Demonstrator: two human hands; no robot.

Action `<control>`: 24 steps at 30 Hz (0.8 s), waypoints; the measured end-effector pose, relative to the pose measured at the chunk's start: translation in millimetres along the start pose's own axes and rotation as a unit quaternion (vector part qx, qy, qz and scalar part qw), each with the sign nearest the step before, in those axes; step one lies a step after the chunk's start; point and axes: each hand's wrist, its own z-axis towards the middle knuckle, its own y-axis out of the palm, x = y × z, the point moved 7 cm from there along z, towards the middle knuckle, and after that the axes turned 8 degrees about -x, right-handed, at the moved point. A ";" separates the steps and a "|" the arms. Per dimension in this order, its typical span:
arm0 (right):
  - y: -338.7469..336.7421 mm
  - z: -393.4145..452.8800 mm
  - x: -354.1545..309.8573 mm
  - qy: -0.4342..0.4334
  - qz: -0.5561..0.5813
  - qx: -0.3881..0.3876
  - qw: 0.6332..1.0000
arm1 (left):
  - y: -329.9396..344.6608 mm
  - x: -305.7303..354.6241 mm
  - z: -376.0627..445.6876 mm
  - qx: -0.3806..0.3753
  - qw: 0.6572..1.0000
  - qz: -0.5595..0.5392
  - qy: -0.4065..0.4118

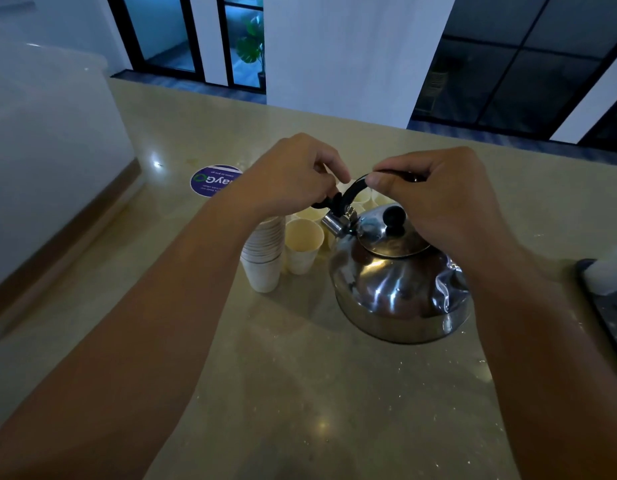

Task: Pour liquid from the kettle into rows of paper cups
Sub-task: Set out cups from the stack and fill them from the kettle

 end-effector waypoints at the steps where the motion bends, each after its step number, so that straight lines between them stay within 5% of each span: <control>1: 1.8 1.9 -1.1 -0.002 -0.005 -0.004 1.000 | -1.1 -2.4 0.1 0.002 1.000 -0.004 -0.002; 24: 18.1 23.6 -14.2 -0.020 -0.057 -0.045 0.997 | -9.0 -25.6 5.9 0.019 0.999 -0.025 -0.010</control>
